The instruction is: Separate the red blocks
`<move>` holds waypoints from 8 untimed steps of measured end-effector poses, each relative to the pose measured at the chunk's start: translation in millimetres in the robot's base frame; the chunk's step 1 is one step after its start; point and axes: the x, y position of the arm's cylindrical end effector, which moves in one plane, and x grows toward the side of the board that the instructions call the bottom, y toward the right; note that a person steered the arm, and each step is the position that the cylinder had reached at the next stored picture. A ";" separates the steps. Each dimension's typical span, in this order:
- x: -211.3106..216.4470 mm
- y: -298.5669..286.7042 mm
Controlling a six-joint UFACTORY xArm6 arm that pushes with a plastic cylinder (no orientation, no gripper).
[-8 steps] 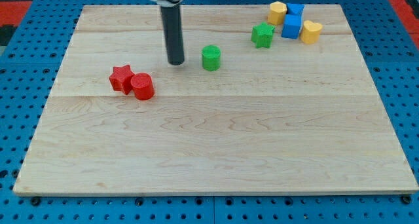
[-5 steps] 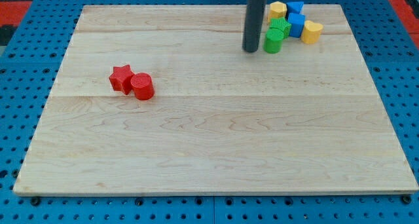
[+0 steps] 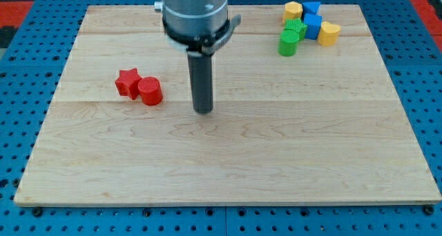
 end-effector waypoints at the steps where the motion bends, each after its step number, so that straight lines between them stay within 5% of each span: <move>1: -1.9 -100.2; 3: -59.0 -152.1; 6: -52.0 -49.7; 7: -30.7 -119.2; 8: -23.3 -92.7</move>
